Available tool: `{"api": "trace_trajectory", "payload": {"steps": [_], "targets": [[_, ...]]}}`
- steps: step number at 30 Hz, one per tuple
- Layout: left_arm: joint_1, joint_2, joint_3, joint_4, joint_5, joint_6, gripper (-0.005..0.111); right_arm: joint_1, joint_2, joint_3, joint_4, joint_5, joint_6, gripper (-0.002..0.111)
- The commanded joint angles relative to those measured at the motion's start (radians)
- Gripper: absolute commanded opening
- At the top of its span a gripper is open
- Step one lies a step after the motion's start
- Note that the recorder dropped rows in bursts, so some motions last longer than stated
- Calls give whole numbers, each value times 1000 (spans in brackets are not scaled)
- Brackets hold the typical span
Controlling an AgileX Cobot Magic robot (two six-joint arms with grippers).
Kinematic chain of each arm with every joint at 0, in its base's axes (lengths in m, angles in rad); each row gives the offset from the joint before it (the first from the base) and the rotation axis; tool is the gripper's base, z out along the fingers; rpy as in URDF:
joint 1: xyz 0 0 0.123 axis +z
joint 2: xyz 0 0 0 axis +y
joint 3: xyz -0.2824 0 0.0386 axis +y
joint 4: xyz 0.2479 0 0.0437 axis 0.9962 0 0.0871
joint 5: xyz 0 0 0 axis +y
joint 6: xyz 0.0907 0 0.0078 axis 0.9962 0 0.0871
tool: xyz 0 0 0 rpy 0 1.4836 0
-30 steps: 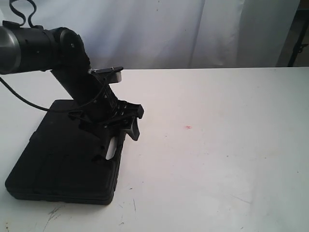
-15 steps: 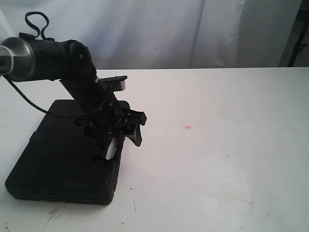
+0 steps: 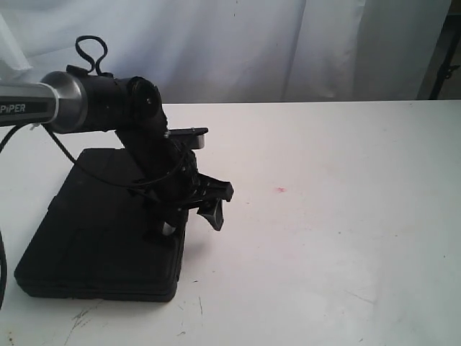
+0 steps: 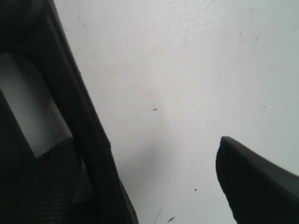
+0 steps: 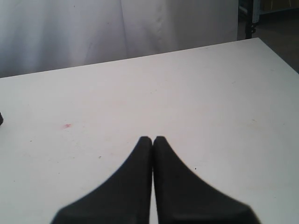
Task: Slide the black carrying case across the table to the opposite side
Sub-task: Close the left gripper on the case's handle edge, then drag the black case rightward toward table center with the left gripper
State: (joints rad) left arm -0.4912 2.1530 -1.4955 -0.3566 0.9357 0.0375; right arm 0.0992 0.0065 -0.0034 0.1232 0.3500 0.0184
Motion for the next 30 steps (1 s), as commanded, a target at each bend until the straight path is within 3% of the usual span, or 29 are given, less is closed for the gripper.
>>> {"api": "trace_trajectory", "payload": {"steps": [1,5,7,8,11,21,30], "targets": [[-14,19,-22,65,-15,-69,75,-6,-7,3,0,-4,-4,0],[-14,35,-22,109,-15,-115,69,-6,-7,3,0,-4,-4,0],[-14,35,-22,109,-23,-142,47,-6,-7,3,0,-4,-4,0],[-14,35,-22,113,-23,-142,29,-6,-7,3,0,-4,-4,0],[-14,35,-22,118,-23,-142,1,-6,-7,3,0,-4,-4,0],[-14,35,-22,124,-37,-219,0,-6,-7,3,0,-4,-4,0],[-14,35,-22,14,-73,-215,0,-6,-7,3,-1,-4,-4,0]]}}
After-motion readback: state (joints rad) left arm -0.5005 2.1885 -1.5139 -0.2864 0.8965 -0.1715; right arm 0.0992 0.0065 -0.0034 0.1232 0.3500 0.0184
